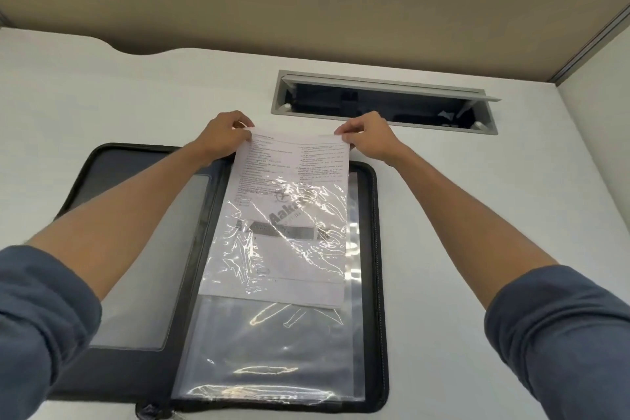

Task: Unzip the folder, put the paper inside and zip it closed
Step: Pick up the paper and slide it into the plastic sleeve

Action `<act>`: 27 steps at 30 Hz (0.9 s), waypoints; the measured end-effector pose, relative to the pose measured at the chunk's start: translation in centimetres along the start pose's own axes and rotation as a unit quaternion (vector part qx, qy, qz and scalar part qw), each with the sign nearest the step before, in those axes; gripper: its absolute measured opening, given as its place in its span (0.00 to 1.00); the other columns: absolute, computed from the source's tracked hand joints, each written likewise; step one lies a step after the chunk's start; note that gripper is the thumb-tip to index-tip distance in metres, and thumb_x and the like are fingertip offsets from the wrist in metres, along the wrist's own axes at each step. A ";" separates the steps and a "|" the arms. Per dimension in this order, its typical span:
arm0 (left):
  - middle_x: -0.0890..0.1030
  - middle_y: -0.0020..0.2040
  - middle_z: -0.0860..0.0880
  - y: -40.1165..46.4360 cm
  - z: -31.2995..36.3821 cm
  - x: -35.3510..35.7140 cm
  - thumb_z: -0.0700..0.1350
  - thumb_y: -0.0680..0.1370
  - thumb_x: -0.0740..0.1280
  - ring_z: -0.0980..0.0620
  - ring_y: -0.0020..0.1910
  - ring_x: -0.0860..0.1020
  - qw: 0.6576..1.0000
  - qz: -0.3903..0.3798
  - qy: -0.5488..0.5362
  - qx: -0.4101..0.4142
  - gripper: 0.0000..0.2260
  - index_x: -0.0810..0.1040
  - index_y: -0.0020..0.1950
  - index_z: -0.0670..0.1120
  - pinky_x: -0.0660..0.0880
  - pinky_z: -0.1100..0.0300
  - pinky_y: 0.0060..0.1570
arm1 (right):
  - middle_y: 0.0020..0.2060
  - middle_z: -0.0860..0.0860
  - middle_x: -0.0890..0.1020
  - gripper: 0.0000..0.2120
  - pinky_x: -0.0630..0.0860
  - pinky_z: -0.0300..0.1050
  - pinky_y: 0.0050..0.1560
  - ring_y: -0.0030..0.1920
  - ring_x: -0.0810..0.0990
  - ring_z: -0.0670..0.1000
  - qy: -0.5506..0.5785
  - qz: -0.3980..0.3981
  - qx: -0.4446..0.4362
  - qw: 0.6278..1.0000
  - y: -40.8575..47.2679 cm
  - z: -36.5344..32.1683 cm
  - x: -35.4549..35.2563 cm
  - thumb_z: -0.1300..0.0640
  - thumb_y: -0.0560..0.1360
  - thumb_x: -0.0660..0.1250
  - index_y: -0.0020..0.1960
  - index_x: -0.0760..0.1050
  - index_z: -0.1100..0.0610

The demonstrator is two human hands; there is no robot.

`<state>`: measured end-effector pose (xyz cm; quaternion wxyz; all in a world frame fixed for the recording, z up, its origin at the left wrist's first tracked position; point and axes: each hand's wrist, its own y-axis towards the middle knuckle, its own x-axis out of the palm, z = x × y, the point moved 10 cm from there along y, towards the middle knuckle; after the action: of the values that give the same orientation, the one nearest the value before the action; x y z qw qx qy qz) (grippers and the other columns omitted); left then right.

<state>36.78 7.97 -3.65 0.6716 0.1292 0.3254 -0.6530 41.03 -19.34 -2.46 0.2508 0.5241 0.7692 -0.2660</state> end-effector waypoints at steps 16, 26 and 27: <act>0.80 0.49 0.44 -5.1 -0.5 0.1 0.40 0.79 0.65 0.45 0.45 0.77 0.992 0.042 0.059 0.103 0.09 0.83 0.55 0.46 0.70 0.68 0.41 | 0.51 0.50 0.84 0.08 0.79 0.47 0.53 0.48 0.79 0.47 -0.031 -0.004 -0.036 0.999 -4.9 -0.5 1.5 0.56 0.77 0.66 0.52 0.83 0.56; 0.71 0.66 0.48 -6.4 -0.6 1.5 0.66 0.67 0.70 0.47 0.68 0.64 0.980 -0.009 0.171 0.101 0.31 0.77 0.64 0.50 0.63 0.48 0.68 | 0.56 0.50 0.80 0.30 0.80 0.48 0.55 0.52 0.79 0.52 -0.079 -0.100 -0.009 0.992 -6.7 -0.4 4.1 0.40 0.64 0.77 0.60 0.75 0.53; 0.70 0.68 0.50 -6.5 -0.7 1.9 0.69 0.63 0.69 0.47 0.70 0.63 0.975 -0.022 0.196 0.100 0.36 0.75 0.66 0.52 0.60 0.47 0.69 | 0.57 0.50 0.79 0.31 0.80 0.47 0.56 0.53 0.79 0.52 -0.083 -0.101 -0.013 0.991 -6.7 -0.5 4.2 0.41 0.64 0.78 0.61 0.74 0.53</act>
<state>30.25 6.14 -3.66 0.5637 0.3141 0.3861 -0.6592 33.29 -18.30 -3.90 0.2921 0.4168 0.7982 -0.3224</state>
